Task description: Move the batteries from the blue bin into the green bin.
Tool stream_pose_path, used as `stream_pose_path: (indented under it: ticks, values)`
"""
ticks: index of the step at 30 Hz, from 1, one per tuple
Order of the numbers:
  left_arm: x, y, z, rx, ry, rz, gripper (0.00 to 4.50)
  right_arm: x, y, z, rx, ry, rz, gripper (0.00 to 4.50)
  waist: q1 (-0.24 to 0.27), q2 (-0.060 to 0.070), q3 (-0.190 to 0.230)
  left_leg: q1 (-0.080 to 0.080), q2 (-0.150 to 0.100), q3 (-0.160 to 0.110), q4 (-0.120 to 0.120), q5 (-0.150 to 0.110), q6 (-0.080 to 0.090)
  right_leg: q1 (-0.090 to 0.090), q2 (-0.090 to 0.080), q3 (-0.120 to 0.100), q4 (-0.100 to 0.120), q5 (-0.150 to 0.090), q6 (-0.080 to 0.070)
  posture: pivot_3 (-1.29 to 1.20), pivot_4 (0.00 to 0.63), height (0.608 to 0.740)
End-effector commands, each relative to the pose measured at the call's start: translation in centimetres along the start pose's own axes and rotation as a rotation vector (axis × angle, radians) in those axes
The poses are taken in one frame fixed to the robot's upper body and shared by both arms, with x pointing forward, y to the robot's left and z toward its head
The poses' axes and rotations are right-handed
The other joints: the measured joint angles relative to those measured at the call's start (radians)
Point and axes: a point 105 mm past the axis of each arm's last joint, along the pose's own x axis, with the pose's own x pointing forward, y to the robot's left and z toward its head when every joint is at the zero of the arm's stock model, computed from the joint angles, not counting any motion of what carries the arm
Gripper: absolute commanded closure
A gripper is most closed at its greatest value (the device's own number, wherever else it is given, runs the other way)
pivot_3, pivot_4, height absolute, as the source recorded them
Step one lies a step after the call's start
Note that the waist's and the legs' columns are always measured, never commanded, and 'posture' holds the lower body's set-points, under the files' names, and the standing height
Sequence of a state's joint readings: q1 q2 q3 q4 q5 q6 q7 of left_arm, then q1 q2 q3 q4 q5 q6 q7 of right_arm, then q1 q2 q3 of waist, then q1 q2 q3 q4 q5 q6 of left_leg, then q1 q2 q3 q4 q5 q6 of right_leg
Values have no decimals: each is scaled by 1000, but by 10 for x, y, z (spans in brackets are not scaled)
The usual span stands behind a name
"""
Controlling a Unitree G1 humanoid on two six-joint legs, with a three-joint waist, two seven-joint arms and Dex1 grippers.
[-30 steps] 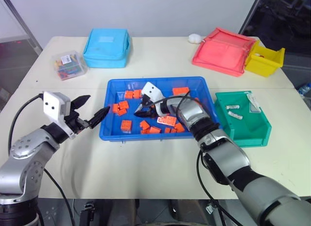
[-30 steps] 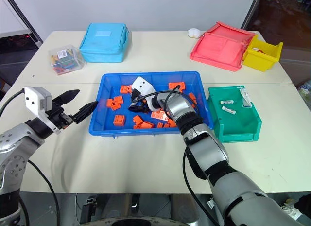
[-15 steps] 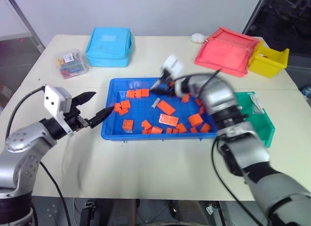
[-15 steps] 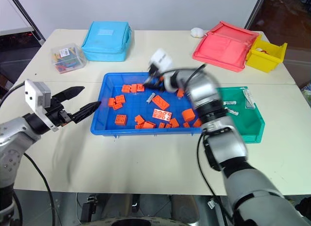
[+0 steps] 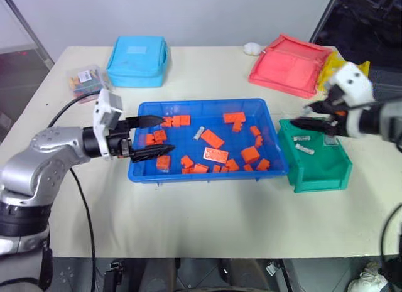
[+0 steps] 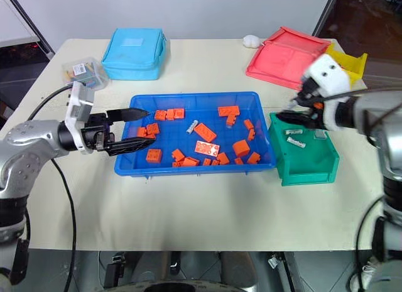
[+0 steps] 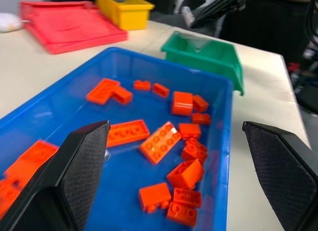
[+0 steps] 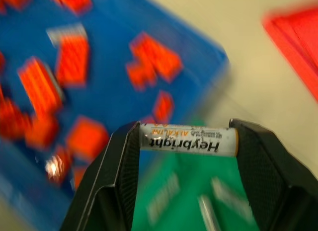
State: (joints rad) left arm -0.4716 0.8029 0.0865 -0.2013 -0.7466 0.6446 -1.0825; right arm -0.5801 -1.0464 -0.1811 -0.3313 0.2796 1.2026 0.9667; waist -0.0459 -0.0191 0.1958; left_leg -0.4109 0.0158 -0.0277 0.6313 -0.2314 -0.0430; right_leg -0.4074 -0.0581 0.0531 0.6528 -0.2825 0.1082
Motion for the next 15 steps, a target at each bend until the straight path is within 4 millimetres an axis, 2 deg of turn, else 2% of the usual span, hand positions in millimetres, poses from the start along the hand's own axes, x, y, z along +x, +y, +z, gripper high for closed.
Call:
stream_pose_path:
  ticks: [1, 6, 8, 11, 15]
  values:
    - [2, 3, 4, 34, 3, -27, 0, -16, -4, -3, -6, -11, -35, 2303, 0, 0, 0, 0, 0, 0, 0, 0, 0, 0, 0, 0, 0, 0, 0, 0, 150, 740]
    - [6, 6, 2, 38, 3, -47, 0, -15, -10, -26, 8, 35, -56, 2303, 4, 0, 0, 0, 0, 0, 1, 0, 0, 0, 1, 1, 0, 0, 0, 0, 150, 740]
    - [5, 6, 2, 41, 3, -46, 0, -14, -18, -31, 14, 38, -100, 1244, 4, 0, 0, 0, 0, 0, 1, 0, 0, 0, 0, 1, 0, 0, 0, 0, 150, 740]
    - [3, 6, 1, 45, 4, -36, 0, -13, -22, -34, 12, 40, -114, 29, 4, 0, 0, 0, 0, 0, 1, 0, 0, 0, 0, 1, 0, 0, 0, 0, 150, 740]
    - [-5, 6, 0, 45, 8, -1, 0, -12, -32, -28, -19, 39, -151, 29, 2, 0, 0, 0, 0, 0, 1, 0, 0, 0, 0, 1, 0, 0, 0, 0, 150, 740]
